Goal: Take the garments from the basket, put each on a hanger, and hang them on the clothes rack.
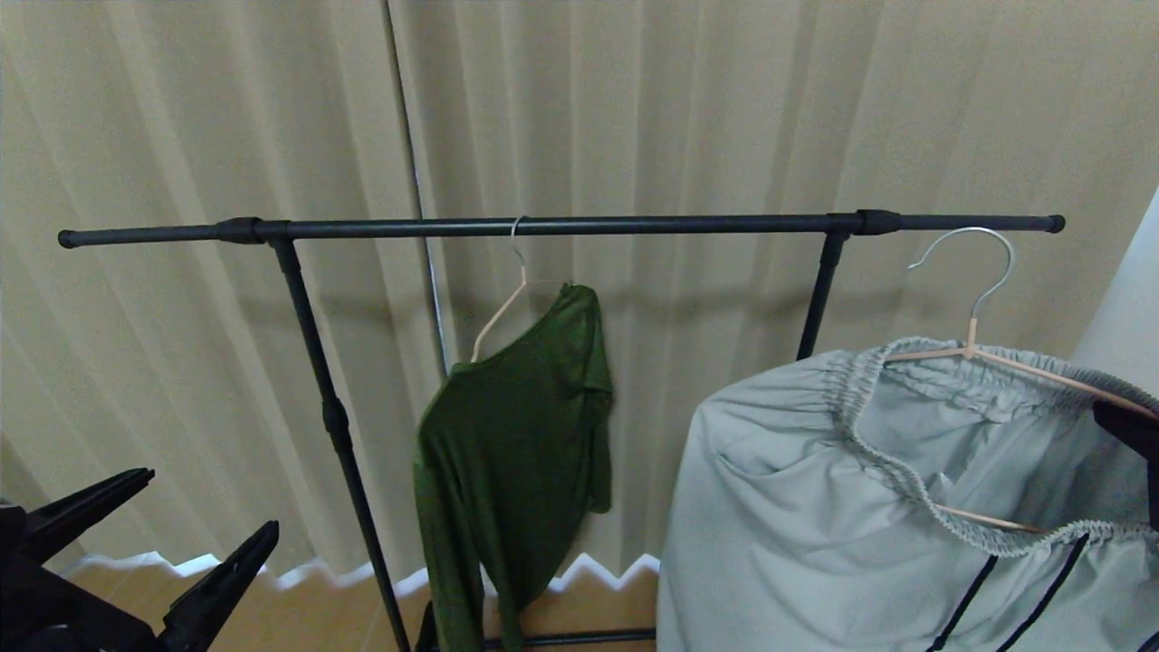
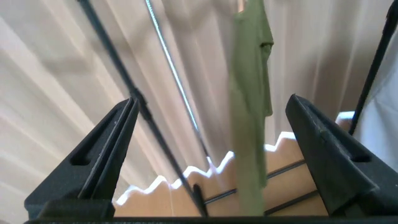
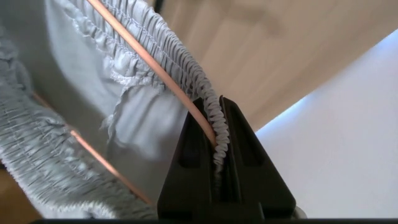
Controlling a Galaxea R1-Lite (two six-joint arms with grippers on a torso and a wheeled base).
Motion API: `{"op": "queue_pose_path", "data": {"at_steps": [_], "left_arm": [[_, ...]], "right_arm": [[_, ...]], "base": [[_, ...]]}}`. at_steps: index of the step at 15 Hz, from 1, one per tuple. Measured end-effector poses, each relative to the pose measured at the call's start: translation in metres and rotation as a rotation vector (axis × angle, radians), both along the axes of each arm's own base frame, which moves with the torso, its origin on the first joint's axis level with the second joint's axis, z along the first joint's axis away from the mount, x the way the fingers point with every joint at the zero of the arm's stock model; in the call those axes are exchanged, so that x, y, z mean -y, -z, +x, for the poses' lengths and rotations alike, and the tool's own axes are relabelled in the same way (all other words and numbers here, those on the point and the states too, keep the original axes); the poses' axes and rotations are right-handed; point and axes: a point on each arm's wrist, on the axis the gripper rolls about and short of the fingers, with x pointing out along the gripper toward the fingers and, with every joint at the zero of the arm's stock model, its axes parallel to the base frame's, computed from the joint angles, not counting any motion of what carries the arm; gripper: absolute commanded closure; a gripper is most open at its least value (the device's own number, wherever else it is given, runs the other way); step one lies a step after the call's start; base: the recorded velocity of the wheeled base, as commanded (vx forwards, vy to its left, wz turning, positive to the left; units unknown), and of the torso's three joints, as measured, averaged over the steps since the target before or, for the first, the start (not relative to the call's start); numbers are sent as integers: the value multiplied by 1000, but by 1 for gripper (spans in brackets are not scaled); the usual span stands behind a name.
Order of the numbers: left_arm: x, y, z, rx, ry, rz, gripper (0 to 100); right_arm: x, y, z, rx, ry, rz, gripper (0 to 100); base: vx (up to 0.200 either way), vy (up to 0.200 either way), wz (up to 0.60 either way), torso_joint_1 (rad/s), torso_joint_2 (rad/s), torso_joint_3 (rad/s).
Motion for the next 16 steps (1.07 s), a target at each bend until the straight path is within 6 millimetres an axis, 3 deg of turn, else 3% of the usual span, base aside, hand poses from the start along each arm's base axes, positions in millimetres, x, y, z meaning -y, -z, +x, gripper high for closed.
{"op": "queue_pose_path", "data": {"at_steps": [9, 16], "left_arm": [[-1, -3, -4, 27, 6, -11, 0], [-1, -2, -5, 23, 5, -8, 0]], "right_arm": [[1, 1, -4, 15, 43, 69, 100], [1, 3, -8, 18, 43, 68, 100]], "base": [[0, 0, 0, 0, 0, 0], [200, 0, 0, 5, 5, 3]]}}
